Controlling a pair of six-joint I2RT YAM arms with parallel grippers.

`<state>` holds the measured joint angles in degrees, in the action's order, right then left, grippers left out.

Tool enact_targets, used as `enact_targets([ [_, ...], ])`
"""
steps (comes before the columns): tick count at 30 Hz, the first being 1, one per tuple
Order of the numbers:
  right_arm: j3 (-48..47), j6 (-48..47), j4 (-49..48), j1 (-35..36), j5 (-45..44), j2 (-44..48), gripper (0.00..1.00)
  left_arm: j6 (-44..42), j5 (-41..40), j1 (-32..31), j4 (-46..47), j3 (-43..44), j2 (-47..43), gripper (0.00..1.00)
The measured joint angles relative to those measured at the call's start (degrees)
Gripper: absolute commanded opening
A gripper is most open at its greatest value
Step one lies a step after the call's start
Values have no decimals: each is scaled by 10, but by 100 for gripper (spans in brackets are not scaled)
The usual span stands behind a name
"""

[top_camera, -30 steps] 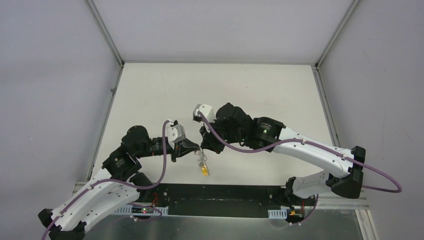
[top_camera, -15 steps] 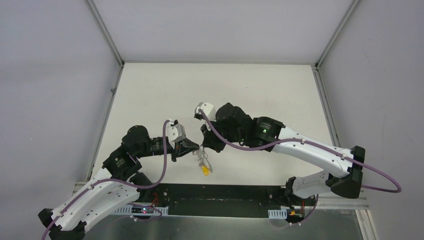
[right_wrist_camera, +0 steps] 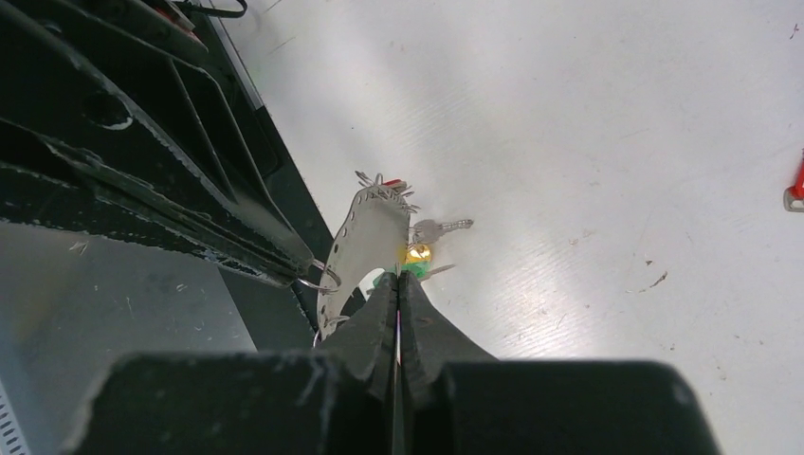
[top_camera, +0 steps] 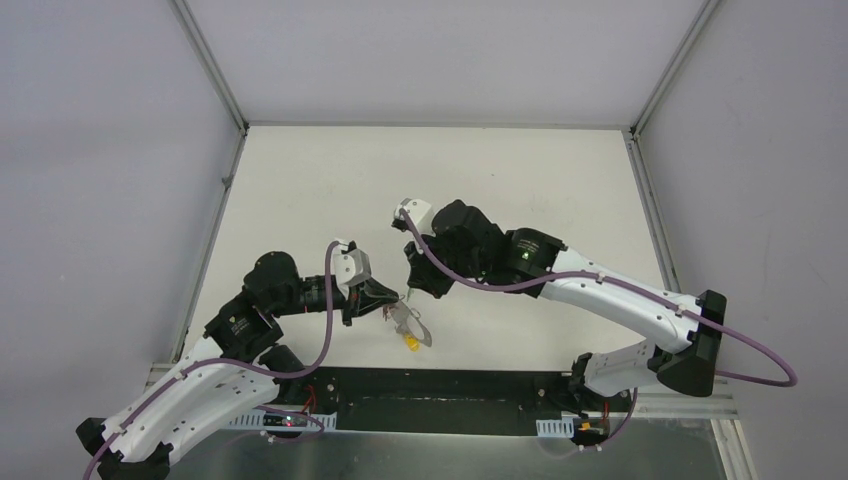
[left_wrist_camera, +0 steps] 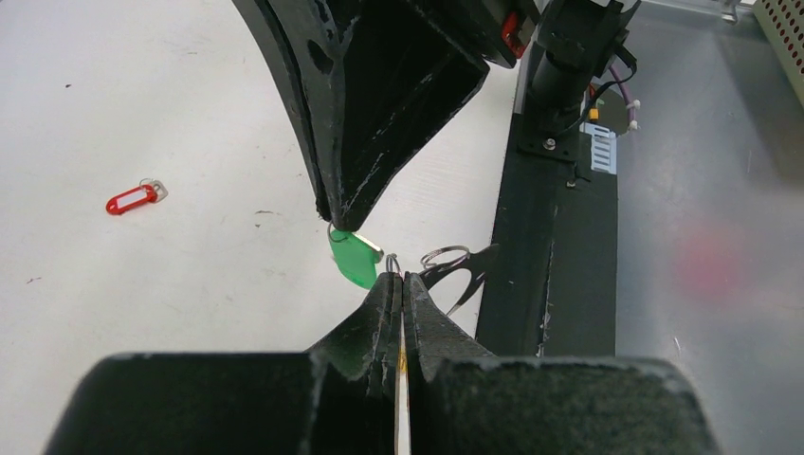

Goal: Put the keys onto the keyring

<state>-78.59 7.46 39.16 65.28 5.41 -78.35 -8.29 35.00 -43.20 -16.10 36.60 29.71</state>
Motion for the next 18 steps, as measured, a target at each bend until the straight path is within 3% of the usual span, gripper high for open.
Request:
enact_targets([
  [8,17,2,-3,-2,5,0,0,24,-9,0,-2,0,0,0],
  [18,127,51,-51,-85,53,35,0,167,-76,0,16,-19,23,0],
])
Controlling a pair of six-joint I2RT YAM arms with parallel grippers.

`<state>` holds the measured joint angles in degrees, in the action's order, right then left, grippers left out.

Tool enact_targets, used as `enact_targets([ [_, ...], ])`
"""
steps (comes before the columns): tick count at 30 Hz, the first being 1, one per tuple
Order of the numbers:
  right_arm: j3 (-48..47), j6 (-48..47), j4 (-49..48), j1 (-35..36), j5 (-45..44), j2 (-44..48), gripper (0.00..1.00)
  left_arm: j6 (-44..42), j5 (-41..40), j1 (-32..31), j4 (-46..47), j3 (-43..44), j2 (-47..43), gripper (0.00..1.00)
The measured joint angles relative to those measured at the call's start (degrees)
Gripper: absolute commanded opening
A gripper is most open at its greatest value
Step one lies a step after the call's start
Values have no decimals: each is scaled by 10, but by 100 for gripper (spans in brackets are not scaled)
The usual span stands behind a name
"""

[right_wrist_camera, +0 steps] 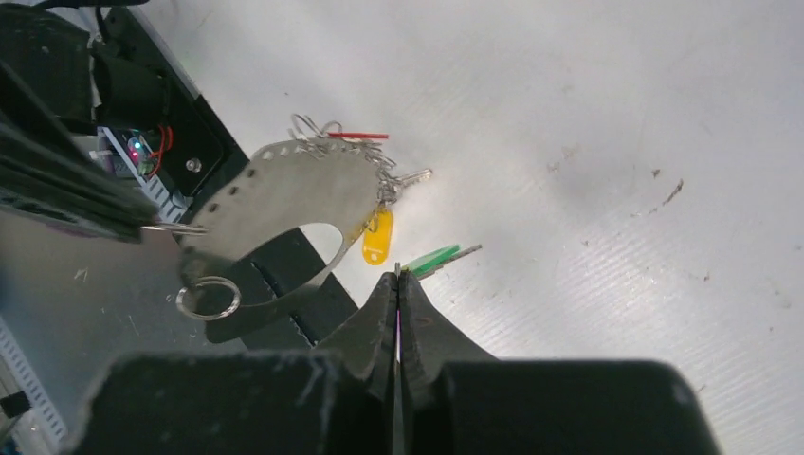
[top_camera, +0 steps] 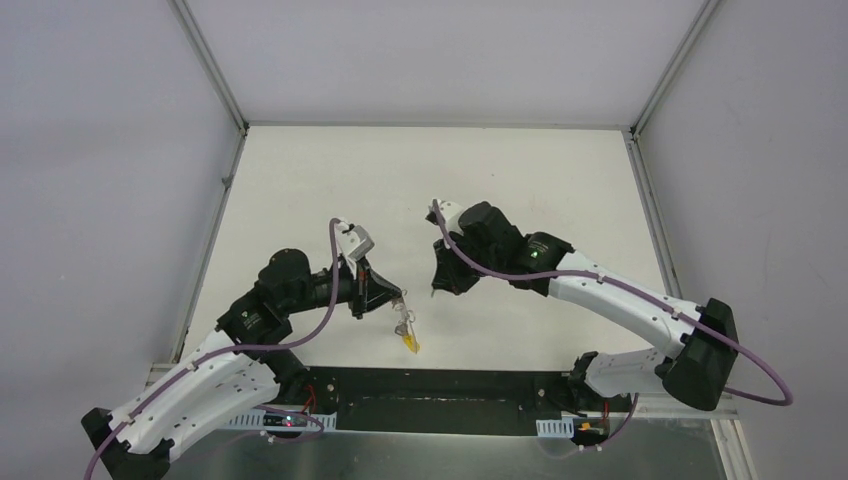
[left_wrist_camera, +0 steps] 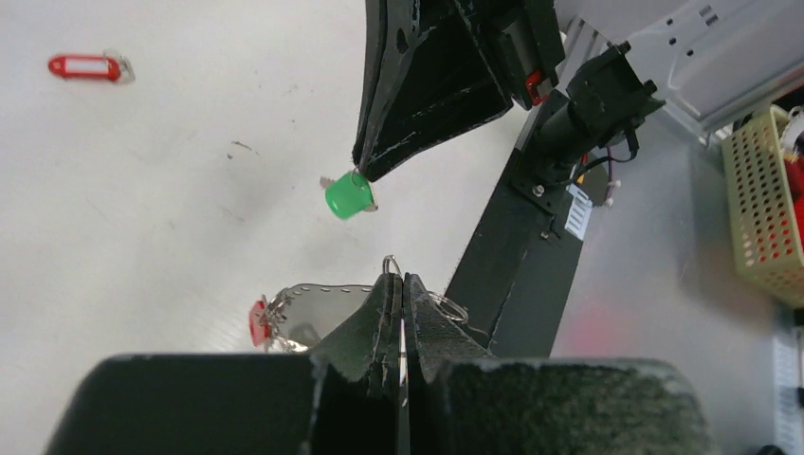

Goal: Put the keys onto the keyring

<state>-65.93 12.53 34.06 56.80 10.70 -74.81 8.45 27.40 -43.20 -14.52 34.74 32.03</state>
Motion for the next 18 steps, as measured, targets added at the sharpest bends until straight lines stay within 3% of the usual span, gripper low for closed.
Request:
enact_targets([
  [8,126,45,-51,-99,72,-11,19,107,-48,0,14,-26,27,0],
  [16,161,51,-82,-121,114,-41,19,170,-63,0,26,-28,54,0],
  [17,161,52,-88,-122,116,-37,22,176,-62,0,26,-28,57,0],
  [18,161,52,-91,-122,117,-31,32,179,-62,0,26,-28,59,0],
])
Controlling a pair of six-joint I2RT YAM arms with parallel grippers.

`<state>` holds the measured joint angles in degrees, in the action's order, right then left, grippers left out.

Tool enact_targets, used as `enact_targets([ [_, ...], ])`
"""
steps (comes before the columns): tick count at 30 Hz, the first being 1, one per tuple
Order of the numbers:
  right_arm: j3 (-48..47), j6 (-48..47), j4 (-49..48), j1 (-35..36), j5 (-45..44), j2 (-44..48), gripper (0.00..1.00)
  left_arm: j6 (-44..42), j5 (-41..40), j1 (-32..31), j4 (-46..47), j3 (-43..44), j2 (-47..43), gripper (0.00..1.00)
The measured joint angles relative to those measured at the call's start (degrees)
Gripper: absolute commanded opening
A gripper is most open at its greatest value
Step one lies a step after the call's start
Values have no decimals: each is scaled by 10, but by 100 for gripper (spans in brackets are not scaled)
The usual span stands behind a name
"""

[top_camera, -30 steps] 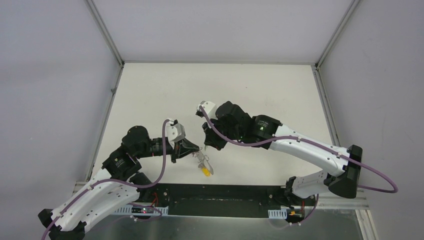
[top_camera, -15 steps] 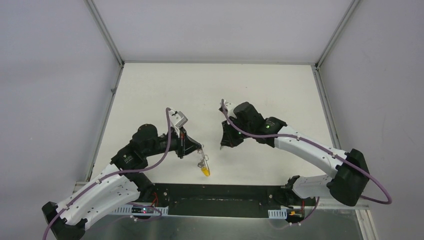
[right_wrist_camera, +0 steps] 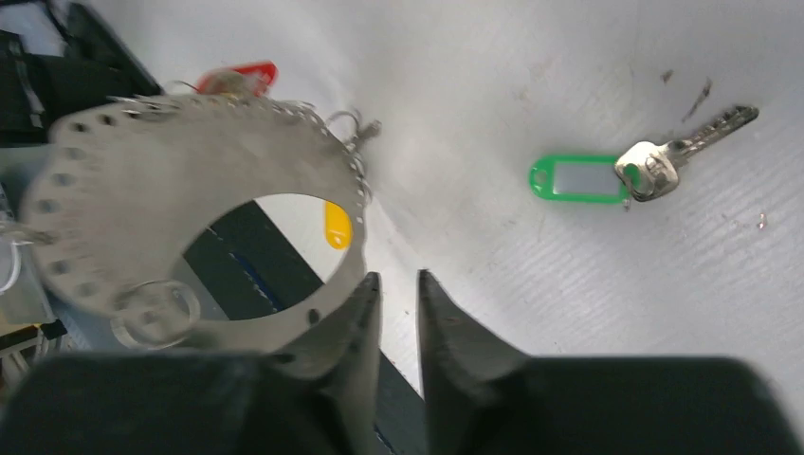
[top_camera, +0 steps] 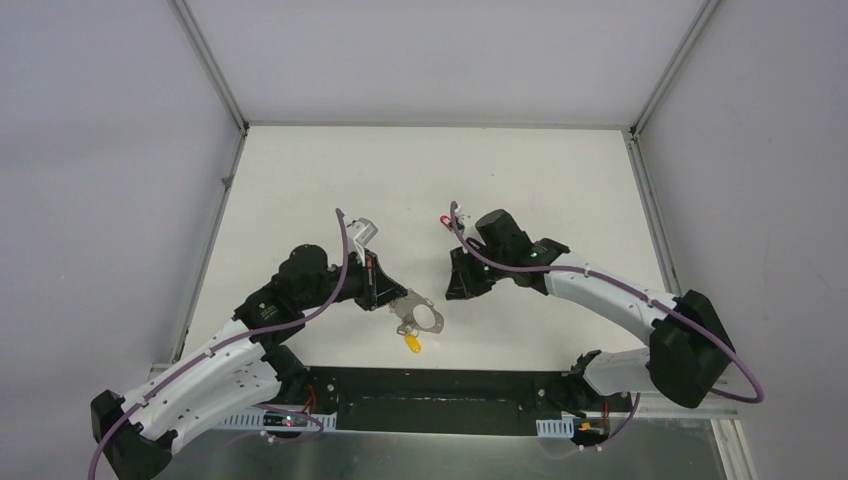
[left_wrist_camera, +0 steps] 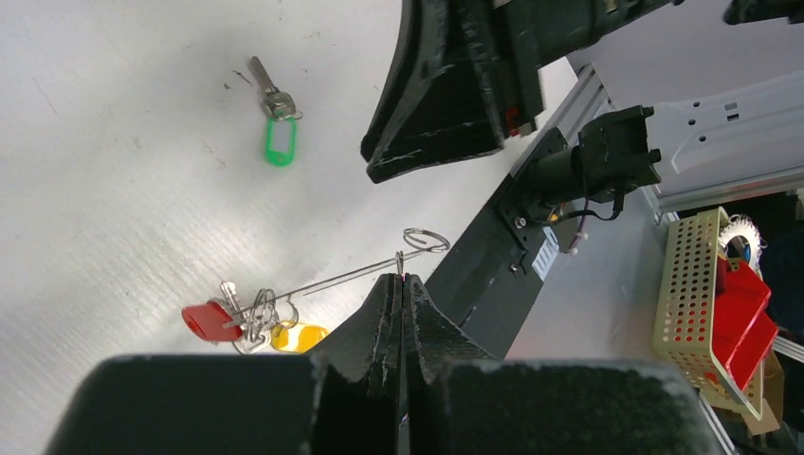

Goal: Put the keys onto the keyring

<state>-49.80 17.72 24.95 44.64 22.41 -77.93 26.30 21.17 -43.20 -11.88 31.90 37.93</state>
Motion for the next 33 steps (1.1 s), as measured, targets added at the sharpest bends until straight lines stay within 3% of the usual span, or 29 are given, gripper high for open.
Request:
enact_targets([
  [4,0,-12,-30,0,3,70,39,6,2,0,0,0,3,0],
  [10,28,-31,-130,0,-5,195,75,4,10,0,1,0,4,0],
  [14,86,-43,-223,0,16,236,83,-3,21,0,0,0,3,0],
  [17,123,-50,-277,0,43,236,80,-14,35,0,0,0,3,0],
  [21,132,-74,-323,0,108,209,63,-33,55,0,-1,1,3,0],
  [28,131,-106,-393,1,229,148,43,-66,86,0,-3,6,-2,0],
  [33,117,-122,-410,9,281,107,39,-79,99,0,-6,7,-5,0],
])
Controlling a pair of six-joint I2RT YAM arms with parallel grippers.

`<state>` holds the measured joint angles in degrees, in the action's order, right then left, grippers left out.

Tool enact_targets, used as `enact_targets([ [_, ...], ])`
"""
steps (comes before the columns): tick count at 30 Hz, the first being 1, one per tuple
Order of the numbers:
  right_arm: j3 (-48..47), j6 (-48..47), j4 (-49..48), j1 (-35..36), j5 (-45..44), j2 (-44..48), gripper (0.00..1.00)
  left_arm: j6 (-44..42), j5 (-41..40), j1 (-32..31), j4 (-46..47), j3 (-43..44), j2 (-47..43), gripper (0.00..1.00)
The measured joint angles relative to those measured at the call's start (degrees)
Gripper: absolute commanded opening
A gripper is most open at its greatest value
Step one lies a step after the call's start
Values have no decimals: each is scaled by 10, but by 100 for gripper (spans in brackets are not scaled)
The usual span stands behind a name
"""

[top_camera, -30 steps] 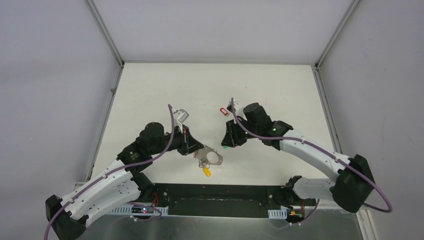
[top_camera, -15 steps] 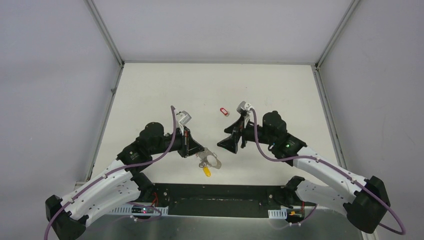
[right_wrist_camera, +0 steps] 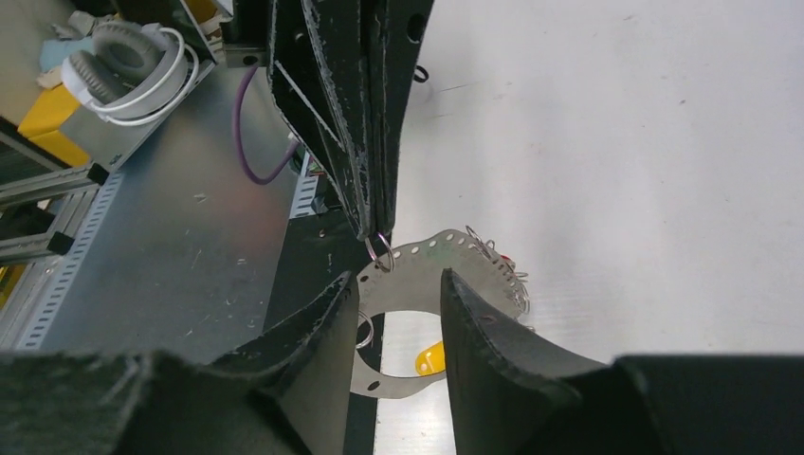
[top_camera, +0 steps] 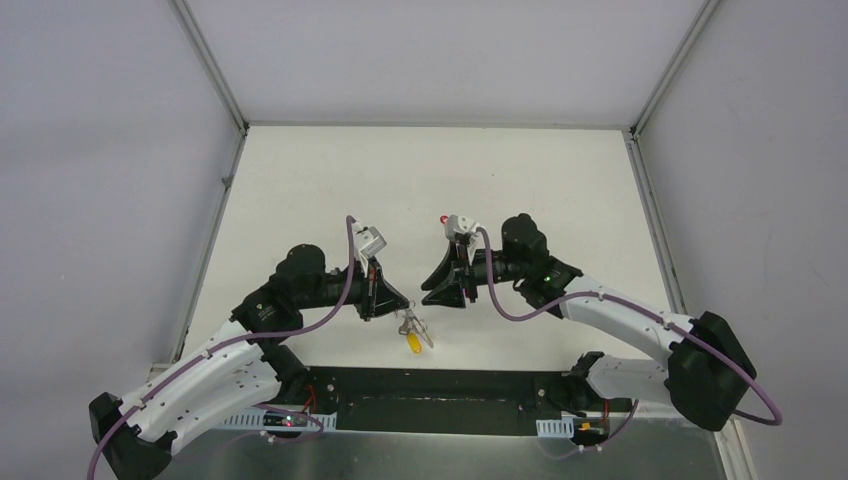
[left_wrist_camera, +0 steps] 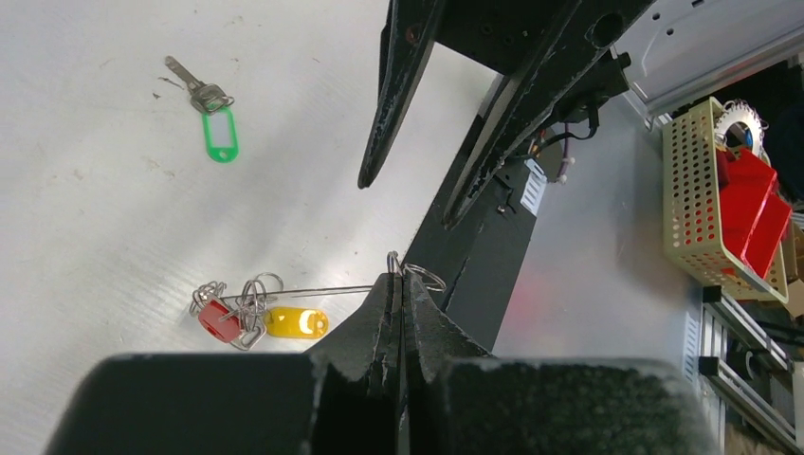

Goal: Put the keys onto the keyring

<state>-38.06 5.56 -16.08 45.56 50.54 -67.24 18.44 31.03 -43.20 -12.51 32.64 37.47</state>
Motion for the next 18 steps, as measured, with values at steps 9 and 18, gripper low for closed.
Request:
enact_targets([
  [9,-33,-13,-22,28,42,-52,19,-11,10,0,-1,0,0,0],
  [18,-38,-22,-23,34,44,-76,9,-14,10,0,-4,0,-5,0],
])
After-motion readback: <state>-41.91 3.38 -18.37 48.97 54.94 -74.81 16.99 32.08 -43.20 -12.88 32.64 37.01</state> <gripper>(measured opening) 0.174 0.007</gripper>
